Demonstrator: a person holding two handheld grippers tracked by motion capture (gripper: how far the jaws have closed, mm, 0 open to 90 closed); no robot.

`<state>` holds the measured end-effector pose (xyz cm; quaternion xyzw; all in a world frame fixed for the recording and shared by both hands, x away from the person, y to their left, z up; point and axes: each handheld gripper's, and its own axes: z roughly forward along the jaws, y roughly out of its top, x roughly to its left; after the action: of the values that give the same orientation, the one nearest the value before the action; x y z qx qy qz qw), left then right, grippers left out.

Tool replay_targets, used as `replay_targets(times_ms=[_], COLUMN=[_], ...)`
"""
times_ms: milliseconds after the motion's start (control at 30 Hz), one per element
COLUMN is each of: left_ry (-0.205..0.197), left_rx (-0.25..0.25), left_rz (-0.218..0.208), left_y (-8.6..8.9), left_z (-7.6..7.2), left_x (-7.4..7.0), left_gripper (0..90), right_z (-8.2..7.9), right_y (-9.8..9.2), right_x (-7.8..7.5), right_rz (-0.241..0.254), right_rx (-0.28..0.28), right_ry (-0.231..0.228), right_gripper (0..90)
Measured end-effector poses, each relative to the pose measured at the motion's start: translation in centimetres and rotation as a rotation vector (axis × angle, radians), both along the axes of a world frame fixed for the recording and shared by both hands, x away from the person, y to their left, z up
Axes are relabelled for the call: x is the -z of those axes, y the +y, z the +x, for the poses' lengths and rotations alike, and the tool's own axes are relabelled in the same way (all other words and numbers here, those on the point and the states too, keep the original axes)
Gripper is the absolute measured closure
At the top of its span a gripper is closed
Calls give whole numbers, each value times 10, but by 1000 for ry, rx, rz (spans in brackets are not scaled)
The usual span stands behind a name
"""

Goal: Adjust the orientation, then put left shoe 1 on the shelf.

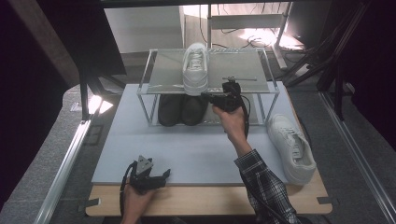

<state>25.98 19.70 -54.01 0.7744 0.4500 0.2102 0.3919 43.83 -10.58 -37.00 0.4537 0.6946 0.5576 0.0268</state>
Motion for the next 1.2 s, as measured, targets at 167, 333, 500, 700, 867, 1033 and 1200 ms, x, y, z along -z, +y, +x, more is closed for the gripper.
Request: replay_targets(times_ms=[167, 333, 500, 700, 867, 1033, 1200], left_ry=[1, 0, 0, 0, 0, 0, 0], left_rx=[0, 0, 0, 0, 0, 0, 0], left_rz=[2, 2, -1, 0, -1, 0, 0], left_y=[0, 0, 0, 0, 0, 0, 0], left_z=[0, 0, 0, 0, 0, 0, 0], left_x=[0, 0, 0, 0, 0, 0, 0], left_gripper=[127, 127, 127, 127, 127, 127, 128], right_z=[4, 6, 4, -2, -9, -16, -23], right_y=[7, 11, 8, 5, 4, 3, 0], right_x=[0, 0, -1, -3, -5, -4, -2], right_rz=[-10, -19, -28, -48, -85, -134, -174], right_rx=[7, 13, 8, -12, -32, -40, -50], right_ry=[-5, -10, -2, -18, -42, -71, -89], right_gripper=[894, 893, 874, 840, 780, 674, 561])
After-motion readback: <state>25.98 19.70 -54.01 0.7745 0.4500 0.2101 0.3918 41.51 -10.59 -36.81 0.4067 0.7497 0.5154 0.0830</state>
